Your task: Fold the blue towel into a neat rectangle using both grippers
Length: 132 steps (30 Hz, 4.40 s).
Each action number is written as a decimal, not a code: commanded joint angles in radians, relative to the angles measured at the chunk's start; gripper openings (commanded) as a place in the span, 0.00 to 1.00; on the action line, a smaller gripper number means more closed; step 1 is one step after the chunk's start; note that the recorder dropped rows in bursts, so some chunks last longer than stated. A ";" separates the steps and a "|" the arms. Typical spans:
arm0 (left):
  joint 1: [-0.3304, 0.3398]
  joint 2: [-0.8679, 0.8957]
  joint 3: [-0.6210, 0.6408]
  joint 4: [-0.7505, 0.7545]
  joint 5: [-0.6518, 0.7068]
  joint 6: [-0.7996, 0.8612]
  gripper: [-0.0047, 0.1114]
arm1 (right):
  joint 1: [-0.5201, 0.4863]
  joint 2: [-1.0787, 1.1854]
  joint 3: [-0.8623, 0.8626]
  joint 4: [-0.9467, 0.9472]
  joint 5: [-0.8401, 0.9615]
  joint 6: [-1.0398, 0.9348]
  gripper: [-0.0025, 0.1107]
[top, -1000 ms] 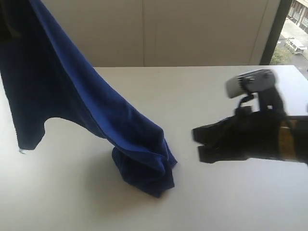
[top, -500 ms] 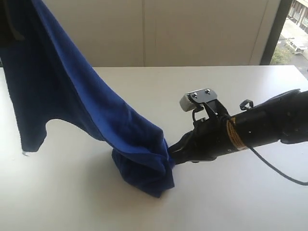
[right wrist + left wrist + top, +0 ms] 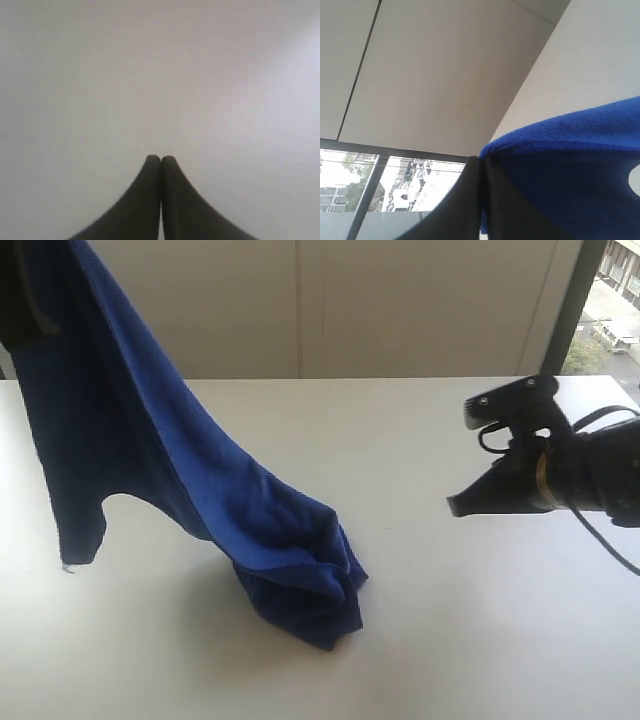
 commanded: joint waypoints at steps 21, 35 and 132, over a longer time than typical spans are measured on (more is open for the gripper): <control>-0.003 -0.013 -0.003 0.001 0.014 -0.004 0.04 | -0.008 0.108 -0.200 2.521 0.698 -2.882 0.31; -0.003 -0.013 -0.003 0.001 0.045 -0.002 0.04 | 0.133 0.247 -0.172 2.660 0.560 -3.020 0.25; 0.506 0.457 0.664 0.686 -0.273 -1.109 0.75 | 0.119 0.151 -0.325 0.883 0.084 -1.260 0.59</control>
